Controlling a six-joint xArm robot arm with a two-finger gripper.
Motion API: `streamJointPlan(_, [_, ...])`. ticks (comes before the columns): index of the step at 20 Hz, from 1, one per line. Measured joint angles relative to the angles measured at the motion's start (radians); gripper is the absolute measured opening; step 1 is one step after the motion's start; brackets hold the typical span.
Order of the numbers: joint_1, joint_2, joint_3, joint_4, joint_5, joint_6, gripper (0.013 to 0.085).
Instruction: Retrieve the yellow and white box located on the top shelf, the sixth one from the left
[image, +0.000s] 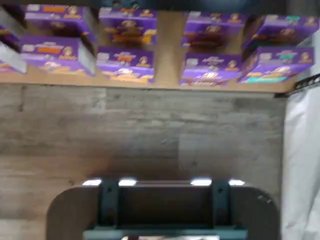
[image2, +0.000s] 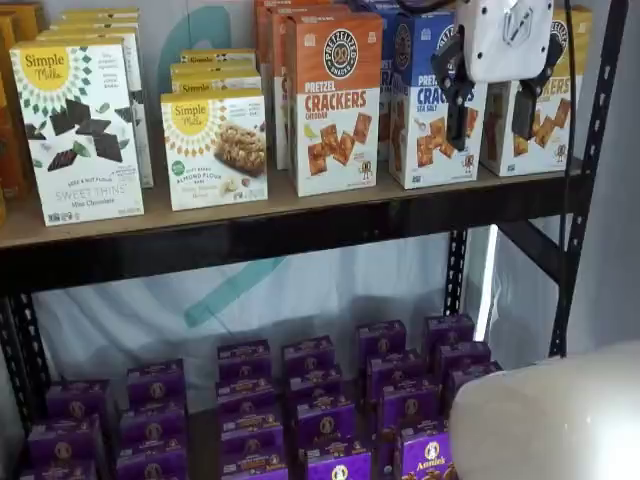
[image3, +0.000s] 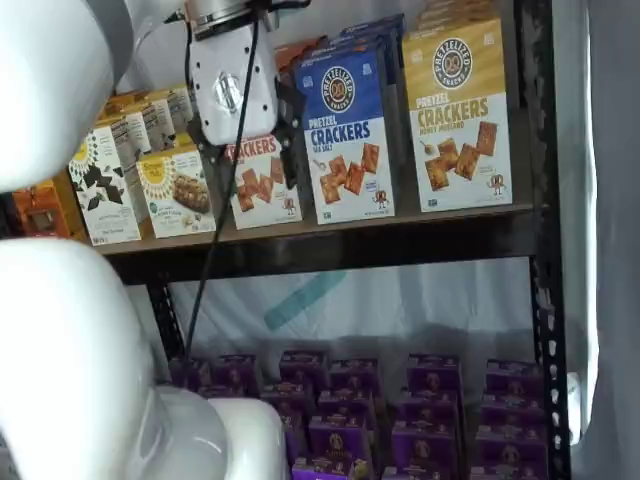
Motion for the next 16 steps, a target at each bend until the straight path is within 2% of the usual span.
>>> streamJointPlan(3, [-0.035, 0.000, 0.013, -0.029, -0.056, -0.040, 0.0850])
streamJointPlan(5, [-0.105, 0.015, 0.017, -0.030, -0.109, -0.104, 0.0850])
streamJointPlan(10, [-0.240, 0.079, 0.004, -0.030, -0.231, -0.230, 0.0850])
streamJointPlan(16, [-0.356, 0.165, -0.046, -0.010, -0.312, -0.337, 0.0850])
